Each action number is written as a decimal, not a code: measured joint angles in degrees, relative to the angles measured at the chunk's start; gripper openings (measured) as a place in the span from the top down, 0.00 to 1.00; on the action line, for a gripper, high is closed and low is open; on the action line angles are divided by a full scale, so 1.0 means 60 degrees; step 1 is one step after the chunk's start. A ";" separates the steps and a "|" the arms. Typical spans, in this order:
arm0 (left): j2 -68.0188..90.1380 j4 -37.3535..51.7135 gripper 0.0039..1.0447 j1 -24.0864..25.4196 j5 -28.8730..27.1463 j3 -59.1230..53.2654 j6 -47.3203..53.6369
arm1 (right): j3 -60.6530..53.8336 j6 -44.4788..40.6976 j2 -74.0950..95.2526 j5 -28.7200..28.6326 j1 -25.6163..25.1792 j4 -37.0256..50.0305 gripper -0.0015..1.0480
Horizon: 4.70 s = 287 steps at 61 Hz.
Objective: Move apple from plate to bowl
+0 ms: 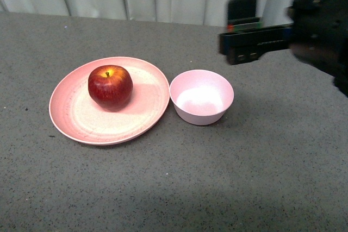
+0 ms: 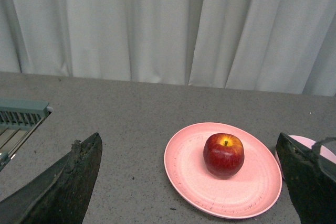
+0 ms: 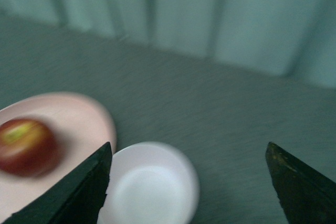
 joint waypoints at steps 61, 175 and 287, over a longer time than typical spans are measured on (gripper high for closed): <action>0.0000 -0.0004 0.06 0.0000 -0.0022 0.0000 0.0000 | -0.5013 -0.0248 -0.9453 -0.2426 -0.4149 -0.2754 0.99; 0.0200 -0.0481 0.06 0.0015 -0.0124 0.0098 -0.0266 | -0.5100 -0.0255 -1.6513 -0.2514 -0.4218 -0.9559 0.10; 1.9628 0.4189 0.06 -0.1938 0.0554 0.8371 -0.0976 | -0.5100 -0.0248 -1.6513 -0.2517 -0.4218 -0.9562 0.09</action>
